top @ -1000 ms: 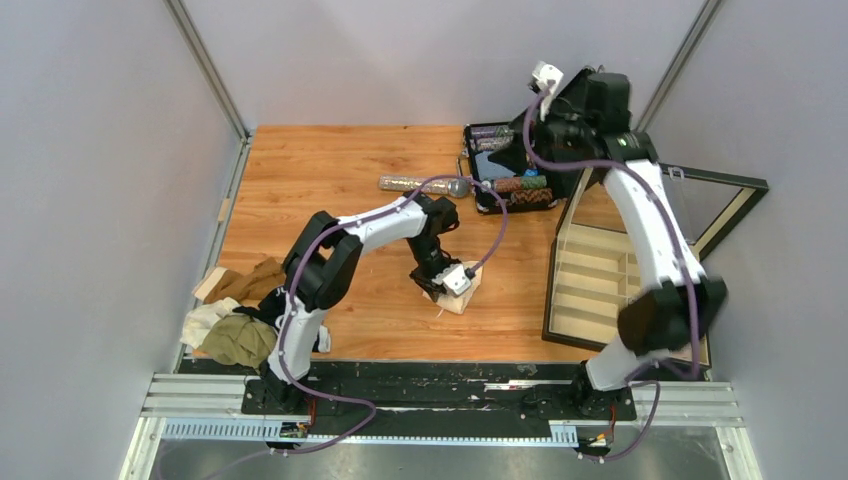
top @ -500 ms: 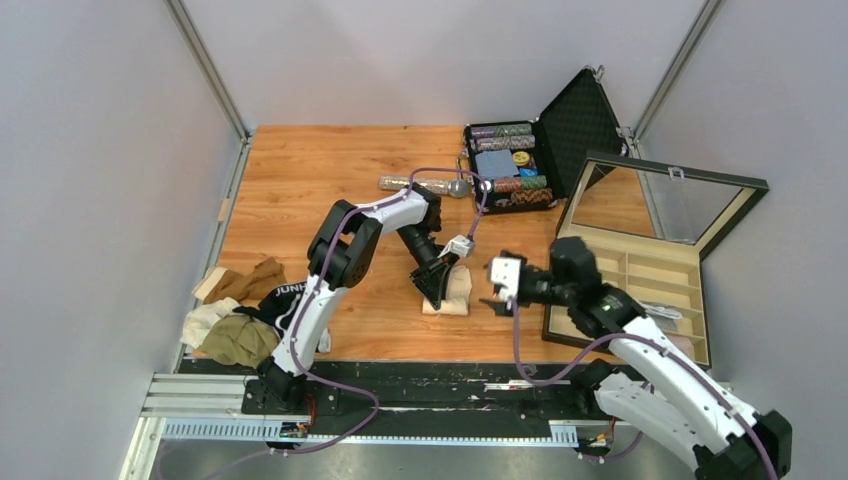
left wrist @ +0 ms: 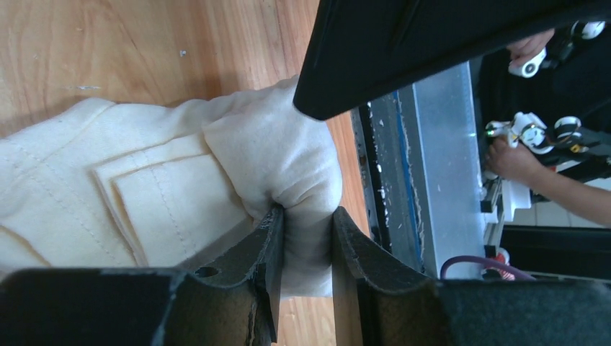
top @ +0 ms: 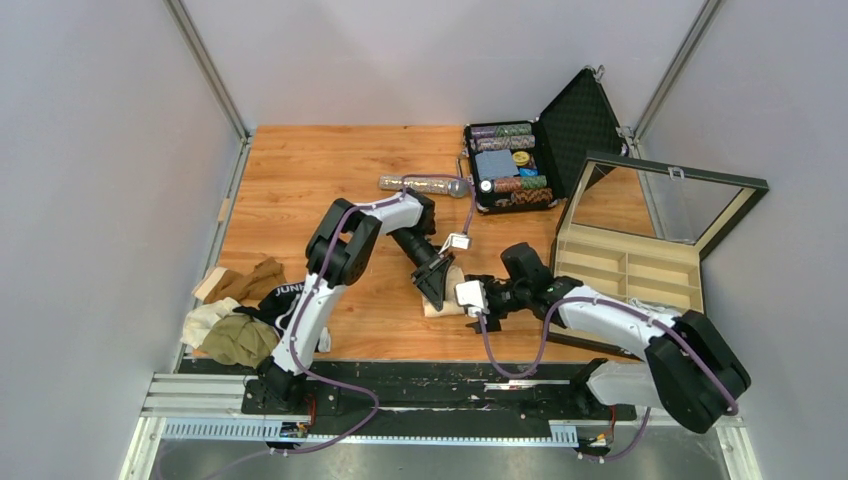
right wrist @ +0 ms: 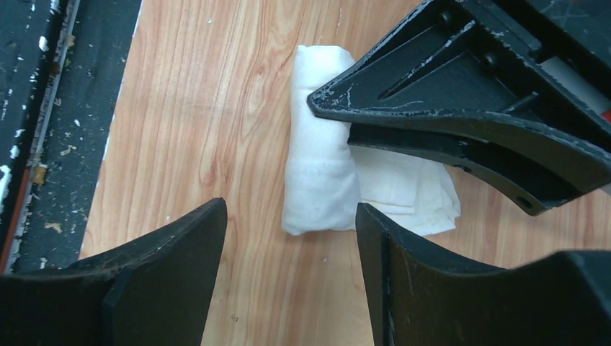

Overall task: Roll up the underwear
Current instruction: Roll the underwear to the center of the board.

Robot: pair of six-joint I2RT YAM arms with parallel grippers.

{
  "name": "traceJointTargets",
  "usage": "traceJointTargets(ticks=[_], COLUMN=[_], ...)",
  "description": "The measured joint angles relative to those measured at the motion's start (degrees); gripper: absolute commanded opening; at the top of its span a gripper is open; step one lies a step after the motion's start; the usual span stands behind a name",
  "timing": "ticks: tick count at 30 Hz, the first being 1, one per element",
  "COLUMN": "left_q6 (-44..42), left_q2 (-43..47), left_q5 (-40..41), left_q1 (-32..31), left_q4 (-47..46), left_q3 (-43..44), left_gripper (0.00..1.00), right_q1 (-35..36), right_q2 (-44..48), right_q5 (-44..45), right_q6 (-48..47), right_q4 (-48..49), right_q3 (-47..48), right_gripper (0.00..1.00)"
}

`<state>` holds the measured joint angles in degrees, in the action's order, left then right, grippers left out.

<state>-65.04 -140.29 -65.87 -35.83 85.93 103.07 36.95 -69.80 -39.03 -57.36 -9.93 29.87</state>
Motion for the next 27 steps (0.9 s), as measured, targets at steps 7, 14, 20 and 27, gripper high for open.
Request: traceJointTargets(ticks=[7, 14, 20, 27], left_q6=[3.1, 4.5, 13.5, 46.6], left_q2=[0.0, 0.0, 1.2, 17.4], left_q5=[-2.6, -3.4, -3.3, 6.6], left_q1=[0.7, 1.0, 3.3, 12.8], left_q4=[-1.8, -2.5, -7.3, -35.3], left_q3=[-2.0, -2.5, -4.9, -17.8], left_gripper=[0.0, 0.01, 0.29, 0.42], right_q1=[1.3, 2.4, 2.2, 0.5], right_q2=[-8.2, -14.5, -19.6, -31.9], right_q5=[-1.4, -1.6, -3.3, -7.0], right_q6=[-1.3, -1.9, -3.4, -4.1], right_q4=[6.9, 11.1, 1.9, -14.2], right_q3=[0.9, 3.3, 11.1, 29.3], right_gripper=[0.63, 0.29, 0.02, 0.0])
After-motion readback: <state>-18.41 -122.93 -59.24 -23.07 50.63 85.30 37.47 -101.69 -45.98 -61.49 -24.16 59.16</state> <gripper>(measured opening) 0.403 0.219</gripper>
